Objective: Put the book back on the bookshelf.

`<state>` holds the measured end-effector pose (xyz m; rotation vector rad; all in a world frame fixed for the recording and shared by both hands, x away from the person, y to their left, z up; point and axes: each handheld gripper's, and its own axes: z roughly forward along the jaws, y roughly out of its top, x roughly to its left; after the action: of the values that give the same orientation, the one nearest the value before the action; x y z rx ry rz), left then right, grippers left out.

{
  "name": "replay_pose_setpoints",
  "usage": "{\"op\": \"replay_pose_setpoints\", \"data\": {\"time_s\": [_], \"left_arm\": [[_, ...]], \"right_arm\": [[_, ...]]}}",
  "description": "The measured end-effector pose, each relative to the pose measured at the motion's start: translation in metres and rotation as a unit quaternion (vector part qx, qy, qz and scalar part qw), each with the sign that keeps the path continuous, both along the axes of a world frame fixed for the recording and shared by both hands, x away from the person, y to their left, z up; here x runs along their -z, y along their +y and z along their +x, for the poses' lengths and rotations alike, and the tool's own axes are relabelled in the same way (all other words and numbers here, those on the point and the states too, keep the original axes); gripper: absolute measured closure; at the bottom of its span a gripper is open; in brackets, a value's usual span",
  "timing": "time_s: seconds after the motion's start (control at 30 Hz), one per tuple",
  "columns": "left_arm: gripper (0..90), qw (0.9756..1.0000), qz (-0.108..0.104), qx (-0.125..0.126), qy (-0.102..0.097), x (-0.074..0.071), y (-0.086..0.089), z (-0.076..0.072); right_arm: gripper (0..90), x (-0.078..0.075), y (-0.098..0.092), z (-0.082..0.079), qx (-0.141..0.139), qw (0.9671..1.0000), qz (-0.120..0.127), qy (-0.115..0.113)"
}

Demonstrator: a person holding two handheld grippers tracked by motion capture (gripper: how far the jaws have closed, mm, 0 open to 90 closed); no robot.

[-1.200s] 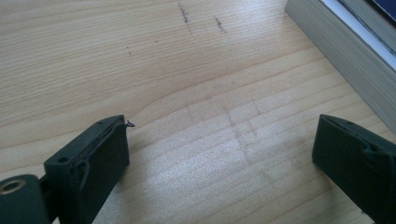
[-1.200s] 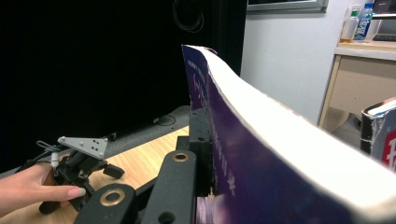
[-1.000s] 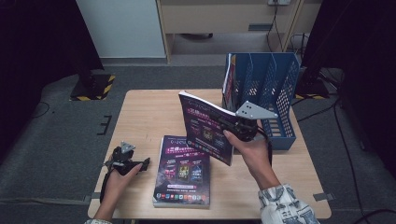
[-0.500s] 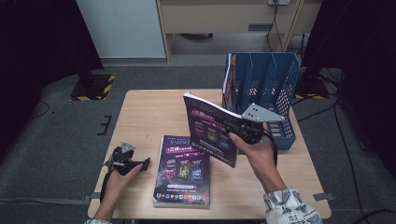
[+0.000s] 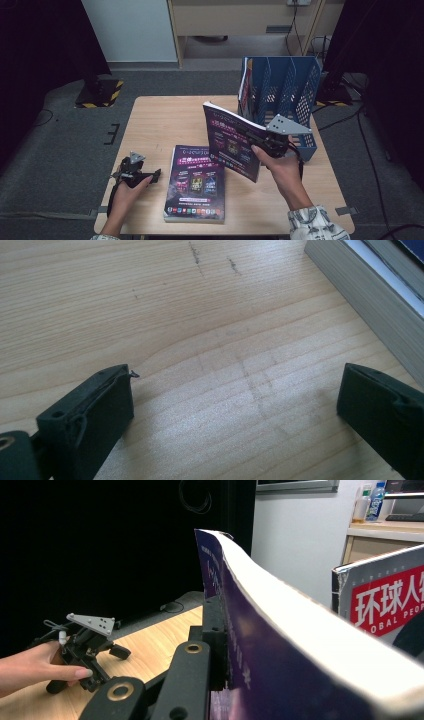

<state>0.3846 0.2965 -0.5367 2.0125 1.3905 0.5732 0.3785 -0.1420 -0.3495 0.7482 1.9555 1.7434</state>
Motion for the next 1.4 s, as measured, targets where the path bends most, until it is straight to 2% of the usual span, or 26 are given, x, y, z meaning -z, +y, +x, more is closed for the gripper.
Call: {"op": "replay_pose_setpoints", "data": {"time_s": [1.0,1.4], "left_arm": [[0.7,1.0000,0.000,0.000,0.000,0.000,0.000,0.000],[0.7,1.0000,0.000,0.000,0.000,0.000,0.000,0.000]], "right_arm": [[82.2,0.002,-0.041,-0.017,0.025,0.9997,0.006,0.004],[82.2,0.003,-0.063,-0.026,0.038,0.9992,0.007,0.006]]}}
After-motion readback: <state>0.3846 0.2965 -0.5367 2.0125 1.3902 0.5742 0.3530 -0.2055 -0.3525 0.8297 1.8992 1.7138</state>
